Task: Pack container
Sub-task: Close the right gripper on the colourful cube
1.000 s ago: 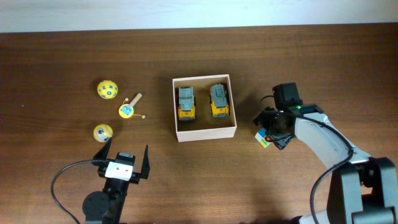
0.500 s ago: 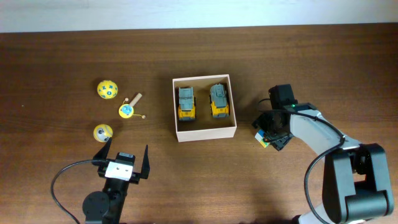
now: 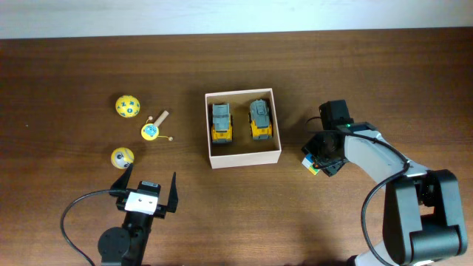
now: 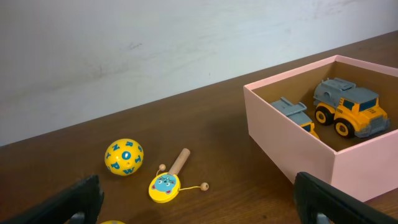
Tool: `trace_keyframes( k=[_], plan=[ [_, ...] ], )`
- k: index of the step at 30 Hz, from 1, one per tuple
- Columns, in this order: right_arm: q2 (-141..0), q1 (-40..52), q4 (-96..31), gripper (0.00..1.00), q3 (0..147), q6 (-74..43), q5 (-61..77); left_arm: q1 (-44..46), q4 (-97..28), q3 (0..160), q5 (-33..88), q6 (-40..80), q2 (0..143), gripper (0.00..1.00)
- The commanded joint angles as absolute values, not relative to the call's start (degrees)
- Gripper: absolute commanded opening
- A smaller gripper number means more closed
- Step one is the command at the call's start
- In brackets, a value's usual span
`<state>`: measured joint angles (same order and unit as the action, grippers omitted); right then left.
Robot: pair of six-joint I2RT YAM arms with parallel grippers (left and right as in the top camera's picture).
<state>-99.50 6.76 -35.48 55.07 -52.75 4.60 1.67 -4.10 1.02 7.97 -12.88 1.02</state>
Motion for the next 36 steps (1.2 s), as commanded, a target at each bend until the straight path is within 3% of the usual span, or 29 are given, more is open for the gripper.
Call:
trace_keyframes(
  k=[1, 22, 36],
  plan=[
    [-101.4, 7.2, -35.1, 0.58, 54.7, -50.1, 4.5, 1.3, -4.2, 0.7, 7.7, -13.8, 1.0, 0.99],
    [-101.4, 7.2, -51.7, 0.57, 72.4, -33.6, 3.4, 1.3, -4.2, 0.7, 7.7, -13.8, 1.0, 0.99],
    [-101.4, 8.4, -54.2, 0.63, 69.4, -28.9, 2.4, 1.3, -4.2, 0.7, 7.7, -13.8, 1.0, 0.99]
  ],
)
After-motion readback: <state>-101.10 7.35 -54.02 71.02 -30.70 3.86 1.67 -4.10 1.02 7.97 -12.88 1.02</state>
